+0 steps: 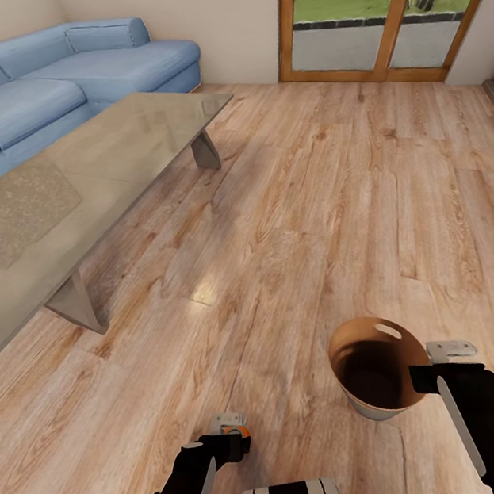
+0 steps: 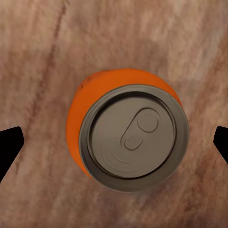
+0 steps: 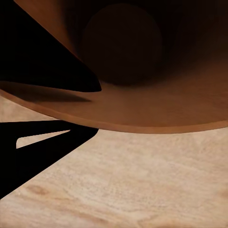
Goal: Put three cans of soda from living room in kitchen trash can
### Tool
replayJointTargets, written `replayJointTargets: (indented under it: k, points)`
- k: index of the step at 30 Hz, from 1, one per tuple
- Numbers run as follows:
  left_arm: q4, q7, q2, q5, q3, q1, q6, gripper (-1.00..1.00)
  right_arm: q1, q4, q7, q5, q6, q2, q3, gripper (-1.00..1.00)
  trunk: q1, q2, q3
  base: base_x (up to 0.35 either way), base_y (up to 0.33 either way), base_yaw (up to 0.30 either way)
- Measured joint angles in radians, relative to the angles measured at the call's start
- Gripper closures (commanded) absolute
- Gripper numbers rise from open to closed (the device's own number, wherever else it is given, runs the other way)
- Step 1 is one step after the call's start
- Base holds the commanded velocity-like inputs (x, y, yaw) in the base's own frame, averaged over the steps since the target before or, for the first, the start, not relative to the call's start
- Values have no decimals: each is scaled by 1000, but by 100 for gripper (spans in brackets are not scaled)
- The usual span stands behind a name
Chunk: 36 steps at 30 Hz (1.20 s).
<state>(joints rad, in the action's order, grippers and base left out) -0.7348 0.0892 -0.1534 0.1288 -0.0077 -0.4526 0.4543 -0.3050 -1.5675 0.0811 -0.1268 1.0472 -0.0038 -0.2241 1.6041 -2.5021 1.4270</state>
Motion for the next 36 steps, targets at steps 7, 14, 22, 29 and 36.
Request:
replayJointTargets:
  k: [7,14,22,29,36]
  points:
    - [0,0,0,0,0,0,0,-100,0,0,0,-2,0,0,0,100,0,0,0,0,0,0]
    - [0,0,0,1,0,0,0,-100,0,0,0,-2,0,-1,0,100,0,0,0,0,0,0]
    - [0,0,0,2,0,0,0,-100,0,0,0,-1,0,-1,0,100,0,0,0,0,0,0]
    - [0,-1,0,2,0,0,1,-100,0,0,0,-1,0,-1,0,100,0,0,0,0,0,0]
    - [1,-1,0,2,0,0,0,-100,0,0,0,-1,0,0,1,100,0,0,2,0,0,0]
